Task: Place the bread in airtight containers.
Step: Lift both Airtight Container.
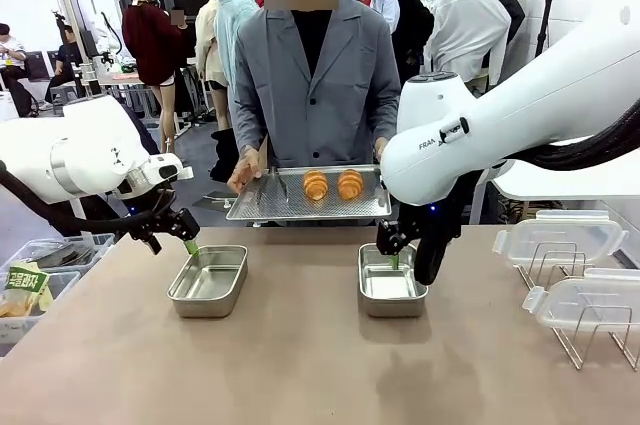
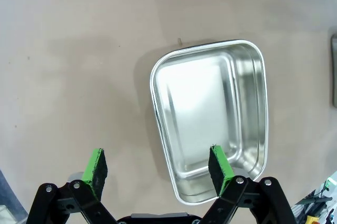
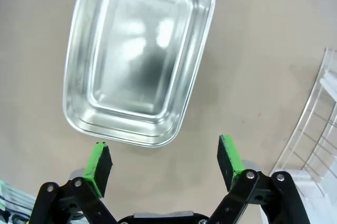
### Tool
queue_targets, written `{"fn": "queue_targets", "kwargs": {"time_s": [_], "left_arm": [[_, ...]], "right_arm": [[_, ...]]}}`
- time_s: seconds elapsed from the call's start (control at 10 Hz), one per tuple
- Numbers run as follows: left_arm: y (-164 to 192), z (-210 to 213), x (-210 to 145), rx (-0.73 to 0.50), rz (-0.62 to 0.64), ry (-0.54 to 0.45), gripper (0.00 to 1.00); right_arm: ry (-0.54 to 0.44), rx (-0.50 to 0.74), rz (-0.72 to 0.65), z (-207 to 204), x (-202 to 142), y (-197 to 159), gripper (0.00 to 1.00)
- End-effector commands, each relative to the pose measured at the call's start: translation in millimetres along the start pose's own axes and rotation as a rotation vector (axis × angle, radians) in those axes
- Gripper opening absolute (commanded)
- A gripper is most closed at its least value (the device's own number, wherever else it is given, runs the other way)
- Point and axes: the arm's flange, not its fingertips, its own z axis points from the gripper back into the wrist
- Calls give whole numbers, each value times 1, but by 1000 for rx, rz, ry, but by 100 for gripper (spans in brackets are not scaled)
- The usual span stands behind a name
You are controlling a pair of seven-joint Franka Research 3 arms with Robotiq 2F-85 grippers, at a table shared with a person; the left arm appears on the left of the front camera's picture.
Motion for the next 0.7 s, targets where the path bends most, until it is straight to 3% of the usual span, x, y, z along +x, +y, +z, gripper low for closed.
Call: {"fn": "queue_targets", "kwargs": {"time_s": [0.0, 0.2, 0.4, 0.6], "left_arm": [[0, -5, 4, -16, -41, -9, 100], [1, -27, 14, -9, -55, 27, 100], [-9, -42, 20, 21, -68, 66, 100], [-14, -61, 23, 48, -61, 102, 100]], "right_arm": [[4, 0, -8, -2, 1, -4, 100], [-23, -43, -109, -22, 17, 4, 100], [9, -47, -154, -39, 24, 0, 100], [27, 4, -242, -65, 35, -9, 100]]}}
